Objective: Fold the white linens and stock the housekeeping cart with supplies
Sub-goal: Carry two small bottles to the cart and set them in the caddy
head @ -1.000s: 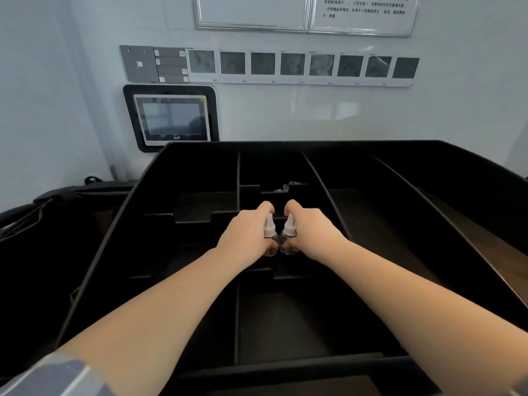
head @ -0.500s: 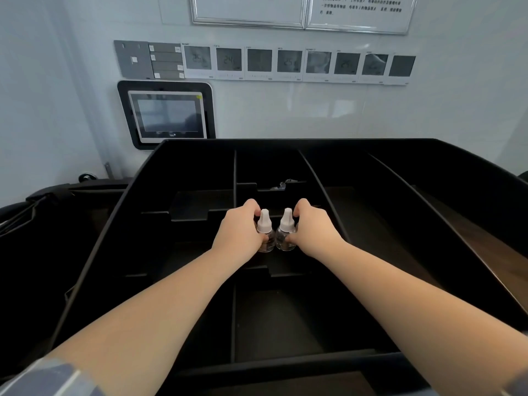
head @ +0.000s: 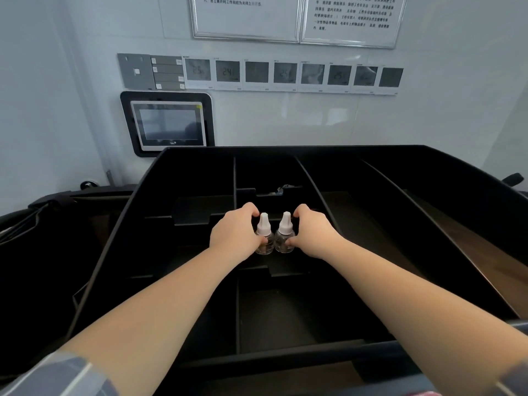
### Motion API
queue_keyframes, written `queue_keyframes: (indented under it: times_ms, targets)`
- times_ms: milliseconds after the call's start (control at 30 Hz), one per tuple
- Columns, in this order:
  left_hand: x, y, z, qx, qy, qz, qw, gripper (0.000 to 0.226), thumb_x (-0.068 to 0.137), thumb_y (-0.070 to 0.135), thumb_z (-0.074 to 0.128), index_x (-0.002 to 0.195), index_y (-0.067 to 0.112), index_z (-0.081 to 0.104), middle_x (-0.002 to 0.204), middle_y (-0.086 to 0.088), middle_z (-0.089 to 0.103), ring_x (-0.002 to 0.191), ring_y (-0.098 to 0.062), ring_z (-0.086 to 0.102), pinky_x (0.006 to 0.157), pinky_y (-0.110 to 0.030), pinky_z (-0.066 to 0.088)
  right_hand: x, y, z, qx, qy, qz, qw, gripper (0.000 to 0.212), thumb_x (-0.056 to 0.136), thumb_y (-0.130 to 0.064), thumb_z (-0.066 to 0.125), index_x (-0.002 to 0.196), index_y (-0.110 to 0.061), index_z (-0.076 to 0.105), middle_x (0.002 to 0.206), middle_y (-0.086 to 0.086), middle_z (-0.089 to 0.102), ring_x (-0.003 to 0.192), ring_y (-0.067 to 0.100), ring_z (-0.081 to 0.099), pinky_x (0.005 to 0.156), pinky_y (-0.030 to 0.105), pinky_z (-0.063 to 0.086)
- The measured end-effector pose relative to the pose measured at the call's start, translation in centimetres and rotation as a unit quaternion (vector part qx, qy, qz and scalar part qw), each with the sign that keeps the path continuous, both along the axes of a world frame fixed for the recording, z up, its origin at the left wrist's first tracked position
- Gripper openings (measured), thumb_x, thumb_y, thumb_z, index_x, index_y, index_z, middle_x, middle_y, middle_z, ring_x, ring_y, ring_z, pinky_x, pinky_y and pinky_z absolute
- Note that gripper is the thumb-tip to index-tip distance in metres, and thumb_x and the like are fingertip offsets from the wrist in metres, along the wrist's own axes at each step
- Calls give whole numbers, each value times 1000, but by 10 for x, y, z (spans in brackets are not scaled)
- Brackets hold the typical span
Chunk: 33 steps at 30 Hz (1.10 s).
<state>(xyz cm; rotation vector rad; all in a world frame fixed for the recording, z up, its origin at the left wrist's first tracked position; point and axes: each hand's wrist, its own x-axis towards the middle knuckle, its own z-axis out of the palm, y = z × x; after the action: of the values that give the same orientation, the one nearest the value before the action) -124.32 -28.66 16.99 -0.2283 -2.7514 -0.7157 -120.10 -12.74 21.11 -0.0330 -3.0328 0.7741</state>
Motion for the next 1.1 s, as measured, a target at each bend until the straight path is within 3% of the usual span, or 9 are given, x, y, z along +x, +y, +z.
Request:
queue_keyframes:
  times_ms: [200,300,433,500,567,667,767,833,1100]
  targets:
    - [16,-6,20,3,57,1,998,38,86,47,61,119,29,54,76,14,58,66,-1,56,66,-31,55,12,0,8,-38,45,-19,998,48,92,-30,61,131,-11,41,98,3,57,75,11,54,51,15,34]
    - [30,-11,30,9,66,-3,998,41,89,47,57,125,29,53,92,11,65,68,0,54,64,-25,51,19,-2,12,-65,79,-34,994,48,94,-31,59,135,-12,42,101,0,54,72,5,49,51,12,33]
    - [60,-23,38,8,90,8,996,44,93,45,52,133,27,50,122,4,63,101,-13,62,78,-29,49,38,-11,17,-104,106,-26,989,51,94,-32,59,139,-17,41,127,3,57,79,5,48,53,5,28]
    - [78,-29,38,7,106,24,994,46,94,46,49,135,26,49,123,4,63,106,-15,61,81,-30,49,51,-18,17,-109,128,-11,986,50,94,-36,57,140,-20,42,132,2,56,85,5,53,57,4,28]
    - [99,-34,37,9,121,43,992,47,94,47,47,136,25,48,122,4,63,106,-15,61,82,-30,48,65,-26,17,-118,149,17,982,50,95,-39,54,141,-21,42,136,0,54,96,7,55,71,6,36]
    - [133,-35,32,9,143,83,986,49,95,50,44,137,26,48,126,5,61,112,-15,59,86,-31,49,91,-37,14,-136,159,65,976,51,95,-39,53,143,-25,40,143,-2,48,124,15,50,98,25,40]
    - [176,-31,24,11,166,115,979,50,94,50,44,137,24,49,130,4,59,118,-16,56,92,-33,48,122,-43,7,-154,164,112,968,50,95,-39,53,142,-27,41,142,-3,49,118,14,55,101,31,44]
    - [208,-28,17,16,175,144,974,50,94,49,44,136,23,51,130,4,60,118,-16,56,93,-33,47,144,-46,0,-156,172,136,963,48,95,-40,52,141,-29,43,142,-5,48,125,13,50,106,34,42]
    - [342,-35,-23,8,147,263,953,46,93,45,50,132,21,54,127,4,61,116,-15,56,92,-26,41,241,-68,-39,-157,195,257,934,41,98,-36,48,138,-27,47,146,-9,43,140,8,29,114,29,25]
